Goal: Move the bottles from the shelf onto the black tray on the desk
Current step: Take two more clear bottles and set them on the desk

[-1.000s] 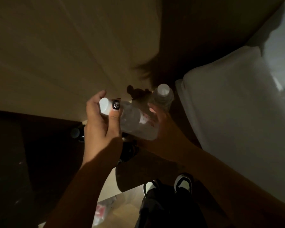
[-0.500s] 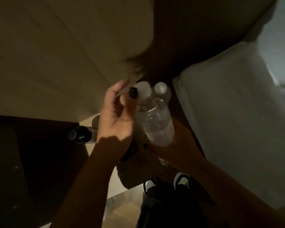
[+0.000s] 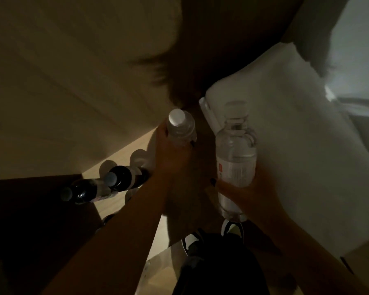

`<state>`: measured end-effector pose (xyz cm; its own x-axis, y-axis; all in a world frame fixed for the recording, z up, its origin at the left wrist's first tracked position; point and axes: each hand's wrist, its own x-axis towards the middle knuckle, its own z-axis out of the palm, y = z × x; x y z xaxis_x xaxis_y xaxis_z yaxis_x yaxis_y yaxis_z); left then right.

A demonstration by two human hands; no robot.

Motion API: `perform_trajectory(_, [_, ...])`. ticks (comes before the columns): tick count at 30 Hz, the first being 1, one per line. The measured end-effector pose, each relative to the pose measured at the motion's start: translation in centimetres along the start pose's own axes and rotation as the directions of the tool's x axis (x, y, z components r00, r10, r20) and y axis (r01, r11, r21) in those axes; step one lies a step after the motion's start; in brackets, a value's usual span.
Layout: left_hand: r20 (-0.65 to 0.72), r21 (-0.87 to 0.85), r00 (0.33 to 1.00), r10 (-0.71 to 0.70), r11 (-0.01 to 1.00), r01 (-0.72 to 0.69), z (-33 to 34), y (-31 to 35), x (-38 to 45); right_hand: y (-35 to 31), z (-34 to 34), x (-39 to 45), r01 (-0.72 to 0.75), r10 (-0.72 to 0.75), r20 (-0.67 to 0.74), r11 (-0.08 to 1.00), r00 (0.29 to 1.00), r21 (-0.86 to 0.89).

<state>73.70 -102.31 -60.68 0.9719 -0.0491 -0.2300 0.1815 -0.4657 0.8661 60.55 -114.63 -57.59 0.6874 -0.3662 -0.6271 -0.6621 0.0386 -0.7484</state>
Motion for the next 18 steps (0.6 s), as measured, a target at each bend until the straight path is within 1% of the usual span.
perform_trajectory(2, [0.025,0.022,1.0,0.017,1.0,-0.018,0.0,-0.4,0.6,0.2,-0.1,0.0,-0.011,0.011,-0.006,1.0,1.0,0.025])
perform_trajectory(5, [0.095,0.026,0.995,-0.002,1.0,-0.001,-0.1,-0.7,1.5,0.3,0.0,-0.1,-0.073,0.072,0.024,0.995,0.997,0.064])
perform_trajectory(7, [0.117,0.037,0.993,-0.011,0.999,0.006,-0.3,-0.7,2.0,-0.2,-0.1,-0.5,-0.049,0.049,-0.011,0.998,0.999,0.038])
perform_trajectory(8, [0.145,0.042,0.989,-0.031,0.999,0.026,-0.4,-0.6,2.1,-0.5,-0.2,-0.7,-0.023,0.024,-0.032,0.999,0.999,0.04])
perform_trajectory(10, [0.178,0.03,0.982,-0.069,0.997,0.065,-0.9,-0.4,1.9,-1.4,-0.5,-1.5,-0.014,0.019,-0.062,0.998,0.998,0.069])
perform_trajectory(12, [0.142,-0.048,0.982,-0.122,0.99,0.13,-1.4,-0.1,1.1,-2.1,-0.3,-1.9,-0.003,0.009,-0.063,0.996,0.998,0.092])
perform_trajectory(15, [0.066,-0.194,0.98,-0.189,0.961,0.198,-2.6,-0.3,-0.5,-3.5,0.0,-2.6,-0.039,0.04,0.002,0.989,0.999,0.146])
perform_trajectory(16, [0.068,-0.247,0.97,-0.232,0.938,0.241,-3.3,-0.3,-0.9,-3.9,-0.1,-2.9,-0.03,0.03,0.003,0.992,1.0,0.119])
perform_trajectory(18, [0.1,-0.382,0.947,-0.307,0.867,0.321,-4.8,0.1,-1.8,-5.1,-0.3,-3.5,0.06,-0.059,-0.011,0.996,0.998,0.068])
